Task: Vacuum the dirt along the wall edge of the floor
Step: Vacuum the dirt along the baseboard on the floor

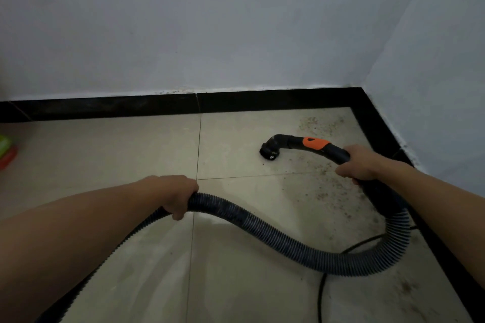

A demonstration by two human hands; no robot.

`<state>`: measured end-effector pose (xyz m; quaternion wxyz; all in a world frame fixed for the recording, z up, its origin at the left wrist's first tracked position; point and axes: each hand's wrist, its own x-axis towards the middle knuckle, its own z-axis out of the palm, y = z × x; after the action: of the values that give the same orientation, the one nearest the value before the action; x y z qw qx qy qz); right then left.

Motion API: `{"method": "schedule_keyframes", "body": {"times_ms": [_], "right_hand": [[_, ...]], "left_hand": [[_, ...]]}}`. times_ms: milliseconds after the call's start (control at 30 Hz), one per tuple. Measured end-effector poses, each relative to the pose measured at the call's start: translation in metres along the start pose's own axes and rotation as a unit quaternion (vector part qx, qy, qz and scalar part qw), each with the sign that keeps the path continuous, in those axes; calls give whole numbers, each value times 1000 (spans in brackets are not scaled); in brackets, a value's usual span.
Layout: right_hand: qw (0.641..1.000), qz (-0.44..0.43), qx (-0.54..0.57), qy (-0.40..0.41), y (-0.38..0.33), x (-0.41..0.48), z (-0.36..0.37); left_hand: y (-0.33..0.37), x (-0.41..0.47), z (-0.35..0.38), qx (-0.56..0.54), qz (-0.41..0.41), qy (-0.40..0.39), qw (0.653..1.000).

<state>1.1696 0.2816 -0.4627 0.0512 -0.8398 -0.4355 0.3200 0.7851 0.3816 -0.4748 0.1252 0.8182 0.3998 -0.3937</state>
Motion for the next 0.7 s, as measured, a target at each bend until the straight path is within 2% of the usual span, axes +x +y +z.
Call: {"method": "schedule_keyframes", "body": {"times_ms": [167,433,700], "right_hand": [[999,12,10,-43,28,-13,-18],[994,-7,5,-105,22,-32,-7],[991,-100,-52,-66,-35,-35,43]], "left_hand": [[21,11,-10,-1,23,6,1000],[13,-1,8,35,-24,-60,997],[-12,-24,16,65,-75,-77,992]]}}
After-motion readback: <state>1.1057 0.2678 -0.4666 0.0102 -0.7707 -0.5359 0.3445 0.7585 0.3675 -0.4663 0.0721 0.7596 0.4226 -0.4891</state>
